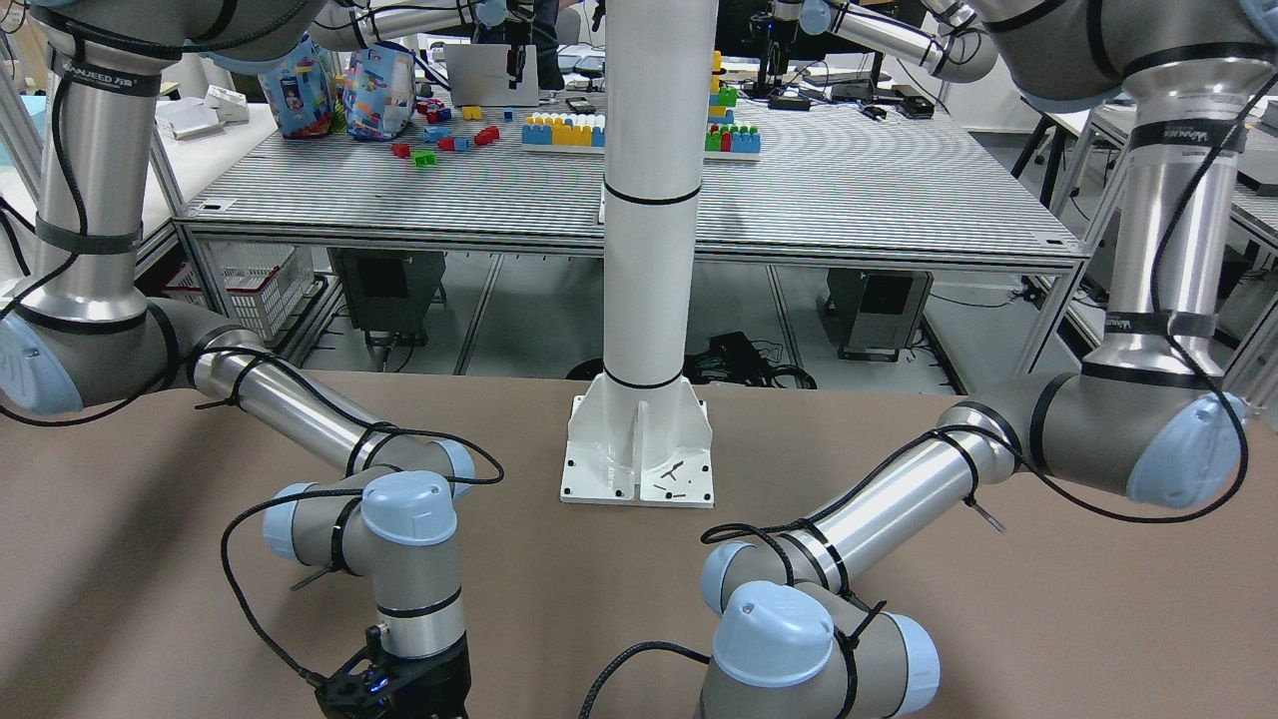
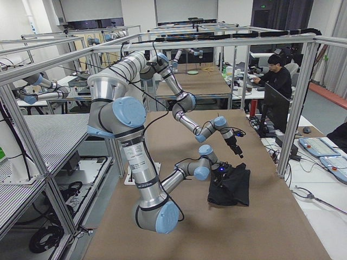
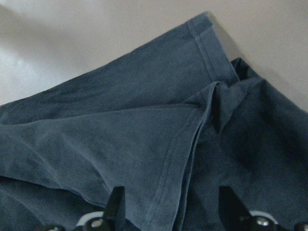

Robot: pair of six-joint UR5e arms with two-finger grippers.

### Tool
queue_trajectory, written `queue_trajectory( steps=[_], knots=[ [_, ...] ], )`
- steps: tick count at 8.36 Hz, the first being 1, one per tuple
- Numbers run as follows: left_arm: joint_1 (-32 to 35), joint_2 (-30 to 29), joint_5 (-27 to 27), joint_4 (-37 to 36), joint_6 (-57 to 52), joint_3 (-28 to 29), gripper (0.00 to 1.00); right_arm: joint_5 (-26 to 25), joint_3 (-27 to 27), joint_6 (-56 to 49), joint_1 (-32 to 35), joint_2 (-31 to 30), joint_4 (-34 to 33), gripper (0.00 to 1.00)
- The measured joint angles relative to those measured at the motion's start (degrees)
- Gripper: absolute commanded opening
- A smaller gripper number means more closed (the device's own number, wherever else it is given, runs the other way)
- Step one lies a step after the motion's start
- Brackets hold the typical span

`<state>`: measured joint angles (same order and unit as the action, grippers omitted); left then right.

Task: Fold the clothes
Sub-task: 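Lay the near end onto the far end of the shirt with both grippers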

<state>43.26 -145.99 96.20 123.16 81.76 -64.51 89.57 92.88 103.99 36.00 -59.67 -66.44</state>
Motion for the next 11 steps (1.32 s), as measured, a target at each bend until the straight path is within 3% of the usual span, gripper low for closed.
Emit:
queue_trajectory(
  steps=[1, 4, 11],
  knots=[
    [-0.01, 0.38, -0.02, 0.16, -0.01, 0.00, 1.00, -1.78, -0.03, 0.73, -1.51, -0.04, -0.05, 0.56],
    [-0.01, 0.83, -0.05, 0.63, -0.02, 0.00, 1.00, -5.83, -0.08, 2.02, -3.91, 0.28, 0.29, 0.00],
    [-0.05, 2.32, -0.04, 1.40, -0.02, -0.59, 1.00, -8.26, -0.54, 4.98, -1.51, 0.56, 0.41, 0.00]
  ],
)
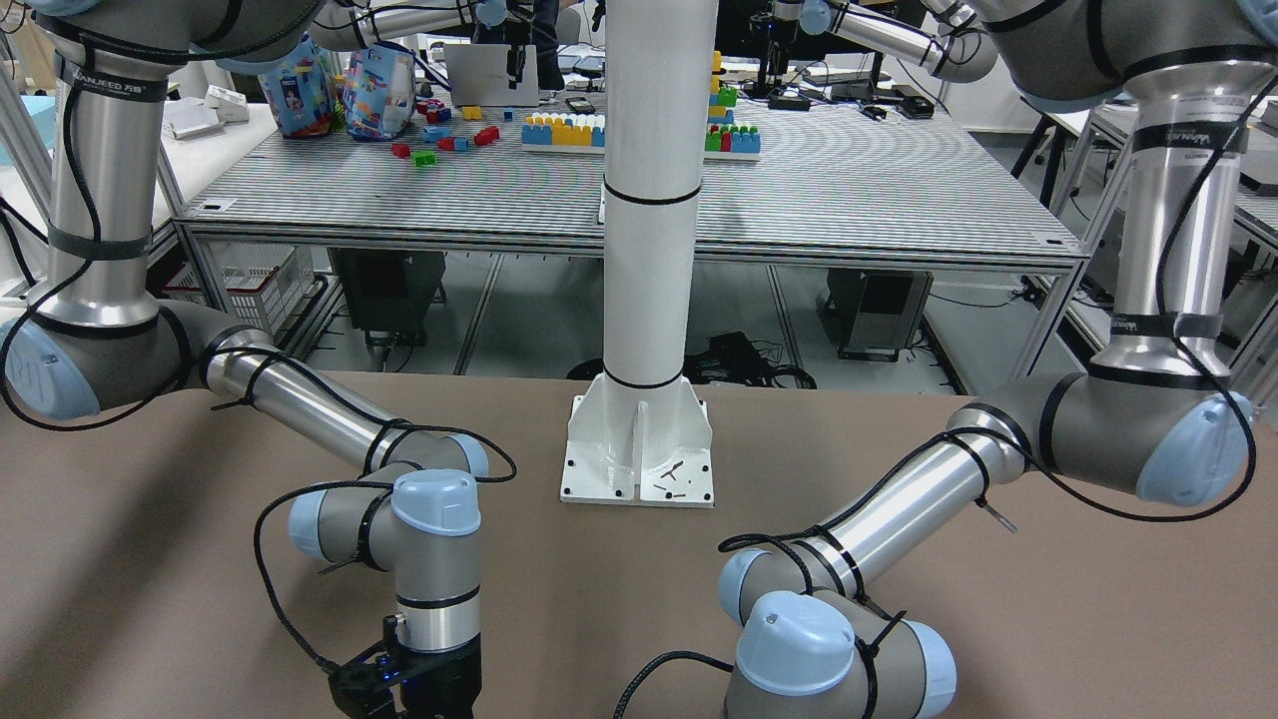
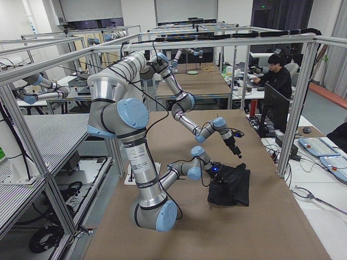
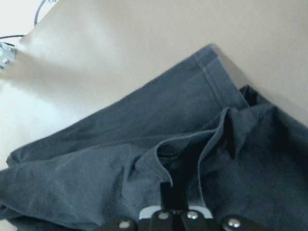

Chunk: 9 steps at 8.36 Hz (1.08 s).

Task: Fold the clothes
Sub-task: 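Open both grippers and lift them off the folded shirt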

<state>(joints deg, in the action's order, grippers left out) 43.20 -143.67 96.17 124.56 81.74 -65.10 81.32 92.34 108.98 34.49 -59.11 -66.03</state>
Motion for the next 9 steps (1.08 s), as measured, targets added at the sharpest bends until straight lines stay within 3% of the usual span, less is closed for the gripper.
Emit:
queue_trajectory(
  steps=[2, 4, 5, 6, 7, 9],
  knots=[
    [-0.01, 0.36, -0.12, 0.06, 0.03, -0.36, 1.00, 0.01, -2.46, -1.72, 3.95, 1.04, -0.05, 0.00],
    [-0.09, 0.54, -0.29, 0.07, 0.05, -0.51, 1.00, 0.03, -11.98, -2.88, 7.86, 6.18, 1.19, 0.01],
    [-0.15, 0.56, -0.33, 0.07, 0.04, -0.53, 1.00, 0.04, -16.49, -3.90, 9.48, 7.88, 3.46, 0.27],
    [-0.18, 0.58, -0.36, 0.04, 0.02, -0.55, 1.00, 0.05, -19.62, -6.62, 10.58, 8.61, 5.26, 0.77],
    [-0.20, 0.58, -0.39, 0.04, 0.01, -0.55, 1.00, 0.06, -21.21, -8.90, 11.28, 8.76, 6.17, 0.93],
    [-0.22, 0.59, -0.37, 0.00, 0.00, -0.55, 1.00, 0.27, -22.18, -12.75, 11.89, 8.76, 6.72, 0.94]
  ],
)
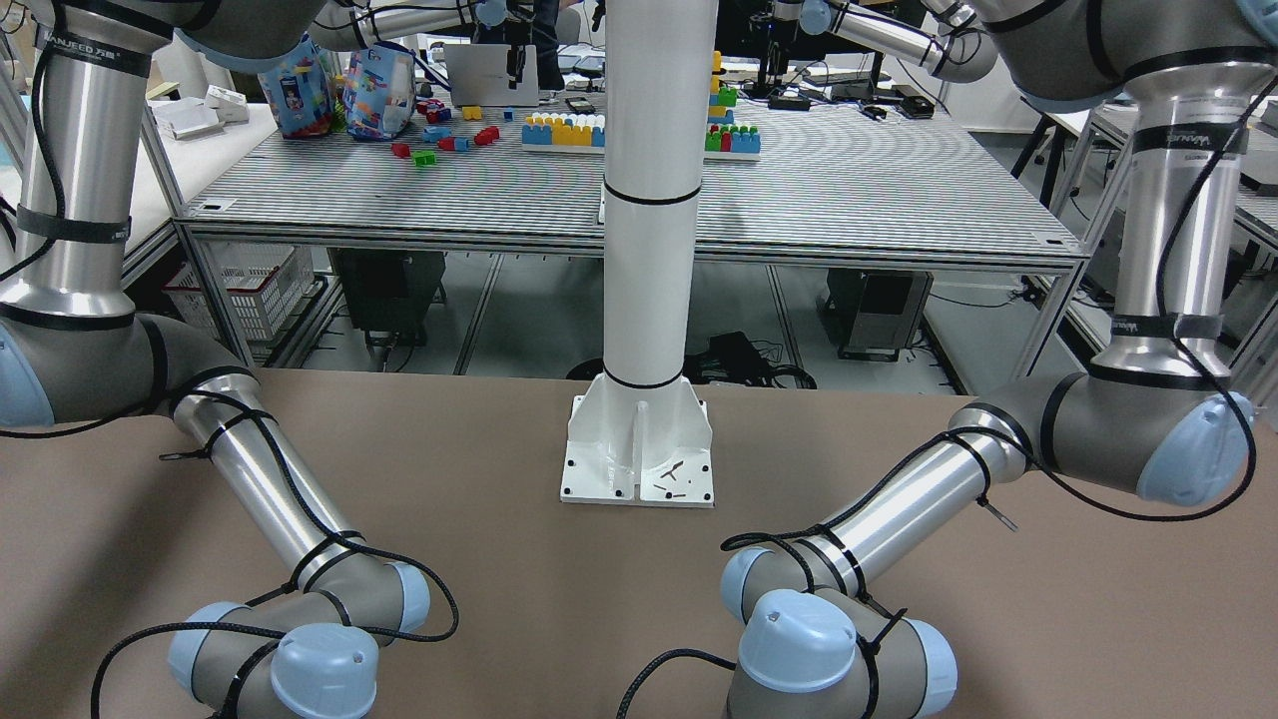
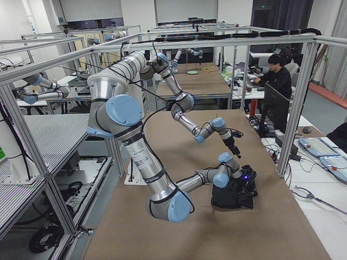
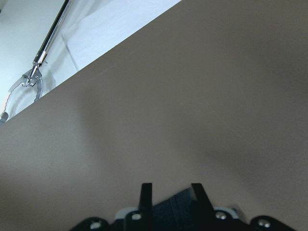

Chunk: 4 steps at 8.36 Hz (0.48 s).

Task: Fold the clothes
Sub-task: 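Open both grippers and lift them off the folded shirt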

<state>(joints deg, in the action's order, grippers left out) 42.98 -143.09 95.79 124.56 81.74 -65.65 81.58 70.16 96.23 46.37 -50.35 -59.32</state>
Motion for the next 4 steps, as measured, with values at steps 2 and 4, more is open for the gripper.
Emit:
queue_trajectory(
  steps=[2, 4],
  knots=[
    [-0.01, 0.24, 0.14, 0.01, -0.01, -0.58, 1.00, 0.87, 0.72, -4.51, 0.09, -0.01, 0.13, 0.94],
    [0.02, 3.14, 1.06, -0.13, -0.16, -4.70, 1.00, 3.21, 2.91, -10.07, 0.17, -0.27, -0.03, 0.94]
  ],
)
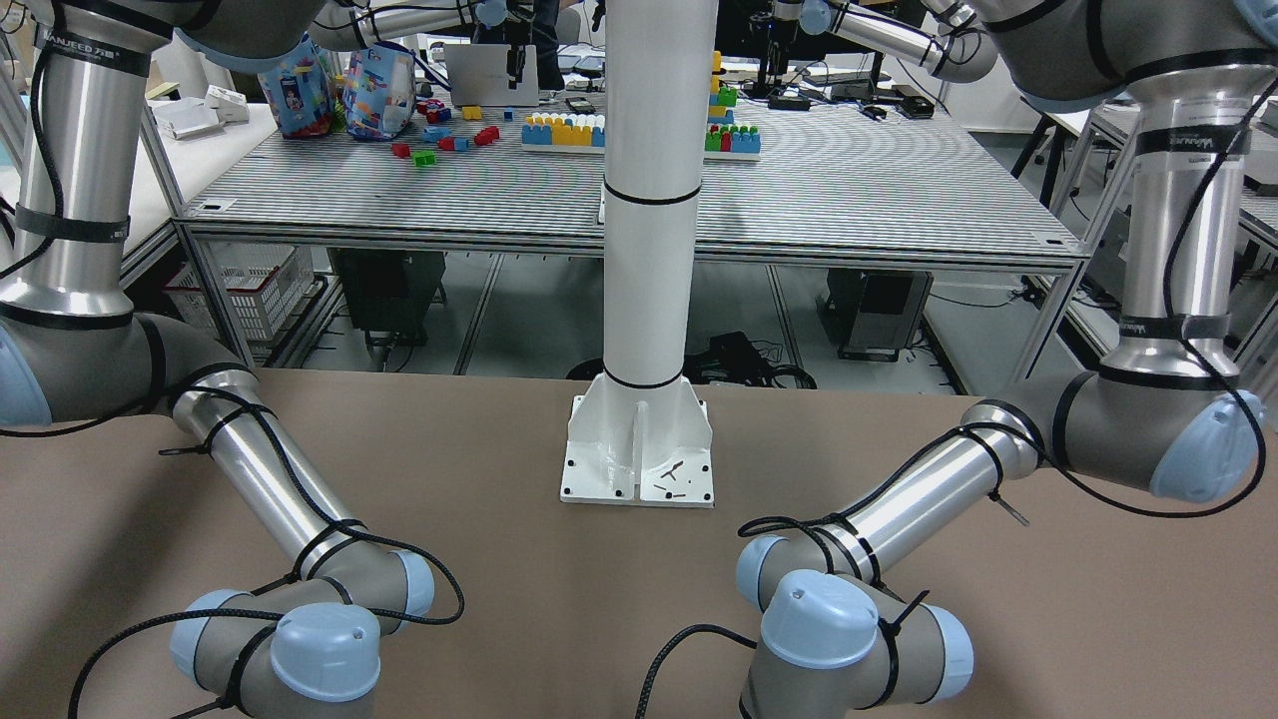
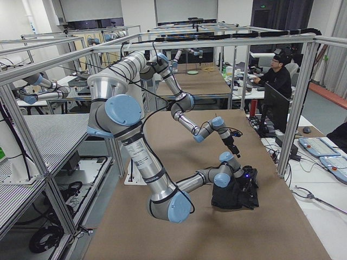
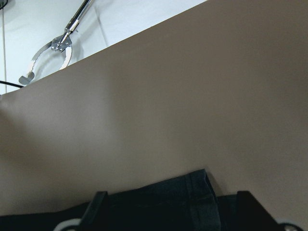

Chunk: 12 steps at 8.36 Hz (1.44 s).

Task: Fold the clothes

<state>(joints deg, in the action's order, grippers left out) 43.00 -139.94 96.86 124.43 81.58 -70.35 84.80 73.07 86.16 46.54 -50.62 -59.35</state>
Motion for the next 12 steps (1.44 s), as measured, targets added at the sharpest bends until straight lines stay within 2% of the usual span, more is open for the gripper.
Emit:
queue_trajectory(
  steps=[3, 6, 9, 12],
  knots=[
    [0.93, 4.55, 1.69, -0.30, -4.99, -2.95, 1.00, 4.00, 2.23, -18.82, 1.80, -3.80, -0.64, 0.95],
    [6.97, 14.20, 5.43, -0.23, -22.14, -3.46, 1.00, 7.64, 4.73, -44.85, 7.69, -13.84, -0.63, 0.95],
    [19.75, 27.57, 9.04, -0.19, -47.00, -6.59, 1.00, 10.06, 6.87, -68.41, 18.37, -23.87, -0.48, 0.95],
    [36.05, 37.97, 11.92, -0.52, -69.13, -9.19, 1.00, 10.87, 12.77, -83.85, 31.50, -35.57, -0.65, 0.95]
  ],
)
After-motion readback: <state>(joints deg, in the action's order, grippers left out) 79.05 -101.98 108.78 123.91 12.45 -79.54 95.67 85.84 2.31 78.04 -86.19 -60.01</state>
